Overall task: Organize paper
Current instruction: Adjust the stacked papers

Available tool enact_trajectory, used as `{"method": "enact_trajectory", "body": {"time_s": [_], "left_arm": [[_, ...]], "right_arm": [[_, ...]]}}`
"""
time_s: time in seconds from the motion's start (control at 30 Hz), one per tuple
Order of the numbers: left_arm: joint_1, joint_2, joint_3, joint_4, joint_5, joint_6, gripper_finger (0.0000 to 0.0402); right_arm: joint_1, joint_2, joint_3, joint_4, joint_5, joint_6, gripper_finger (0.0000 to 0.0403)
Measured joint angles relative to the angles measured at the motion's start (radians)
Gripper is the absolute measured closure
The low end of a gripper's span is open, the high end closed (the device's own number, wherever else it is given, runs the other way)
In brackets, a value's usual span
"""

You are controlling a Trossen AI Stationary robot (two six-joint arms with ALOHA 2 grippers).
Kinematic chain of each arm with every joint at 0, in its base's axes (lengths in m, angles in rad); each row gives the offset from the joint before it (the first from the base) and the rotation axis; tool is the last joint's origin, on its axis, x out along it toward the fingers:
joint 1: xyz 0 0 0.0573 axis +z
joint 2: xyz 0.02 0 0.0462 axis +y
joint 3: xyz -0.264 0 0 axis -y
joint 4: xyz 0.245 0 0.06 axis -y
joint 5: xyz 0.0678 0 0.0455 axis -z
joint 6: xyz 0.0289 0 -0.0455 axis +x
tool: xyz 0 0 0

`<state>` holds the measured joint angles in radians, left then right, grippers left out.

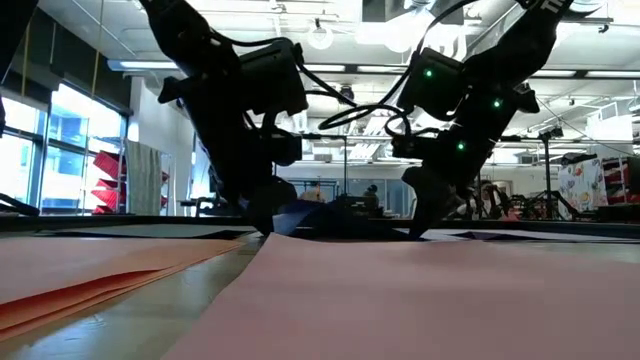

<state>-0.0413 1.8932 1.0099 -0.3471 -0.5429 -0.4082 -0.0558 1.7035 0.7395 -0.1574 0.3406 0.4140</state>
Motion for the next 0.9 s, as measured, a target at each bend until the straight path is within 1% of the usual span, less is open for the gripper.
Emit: {"method": "enact_trajectory", "body": {"time_s": [0.17,0.27,0.5,0.63,0.77,0.9], "left_arm": [[-0.037,0.003,0.082,-0.132,0.019,0.001,0.0401],[-0.047,0.003,0.112,-0.157,0.007,0.002,0.0401],[-0.047,0.003,0.117,-0.208,-0.058,-0.012,0.0401],[-0.040,0.003,0.117,-0.259,-0.079,-0.058,0.0401],[-0.013,0.007,0.097,-0.248,-0.069,-0.078,0.0401],[0.013,0.014,0.048,-0.170,-0.032,-0.078,0.0402]], "right_arm": [[0.006,-0.011,0.001,-0.044,0.009,0.016,0.0403],[0.006,-0.017,0.000,-0.055,0.008,0.014,0.0403],[0.006,-0.055,-0.003,-0.074,0.000,0.015,0.0403],[0.006,-0.079,-0.003,-0.080,0.029,0.046,0.0403],[-0.005,-0.071,-0.003,-0.093,0.043,0.085,0.0403],[-0.017,-0.047,-0.003,-0.109,0.032,0.102,0.0403]]}}
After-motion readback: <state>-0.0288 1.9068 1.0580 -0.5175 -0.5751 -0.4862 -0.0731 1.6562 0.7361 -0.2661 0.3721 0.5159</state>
